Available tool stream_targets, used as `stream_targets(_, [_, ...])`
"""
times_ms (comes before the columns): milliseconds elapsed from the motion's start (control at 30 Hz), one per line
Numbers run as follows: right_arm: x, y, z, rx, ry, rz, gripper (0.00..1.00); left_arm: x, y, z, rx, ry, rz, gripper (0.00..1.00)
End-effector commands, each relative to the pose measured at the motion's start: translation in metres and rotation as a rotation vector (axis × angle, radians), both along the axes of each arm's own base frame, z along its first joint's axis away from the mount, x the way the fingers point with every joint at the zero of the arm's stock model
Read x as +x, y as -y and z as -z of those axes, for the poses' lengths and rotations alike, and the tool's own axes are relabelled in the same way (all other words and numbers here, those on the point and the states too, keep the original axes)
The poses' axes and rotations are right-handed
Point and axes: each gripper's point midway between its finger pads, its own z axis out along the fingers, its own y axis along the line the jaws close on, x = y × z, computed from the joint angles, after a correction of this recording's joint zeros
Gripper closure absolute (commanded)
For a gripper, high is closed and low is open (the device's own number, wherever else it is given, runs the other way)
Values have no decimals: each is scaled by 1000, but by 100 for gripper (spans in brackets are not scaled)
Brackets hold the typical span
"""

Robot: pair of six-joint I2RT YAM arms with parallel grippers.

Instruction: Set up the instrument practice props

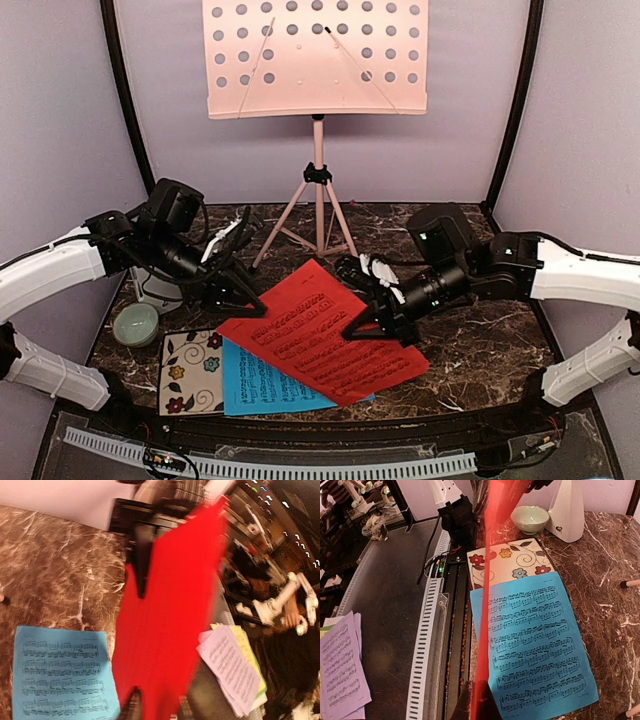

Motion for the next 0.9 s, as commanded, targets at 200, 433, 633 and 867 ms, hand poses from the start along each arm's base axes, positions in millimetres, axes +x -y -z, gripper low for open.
stream_targets(200, [34, 14, -54, 258, -35, 171, 100, 61, -27, -15, -106, 177, -398, 27])
stream_targets(433, [70, 31, -85, 332, 165, 332, 100, 88, -37, -33, -219, 337, -583, 20])
stream_targets(633, [106, 40, -144, 431, 362, 469, 100, 135, -45, -94, -287, 441, -811, 30])
stream_targets(867, [138, 46, -212, 561, 505, 579, 100, 157, -61, -168, -373, 578, -959, 31])
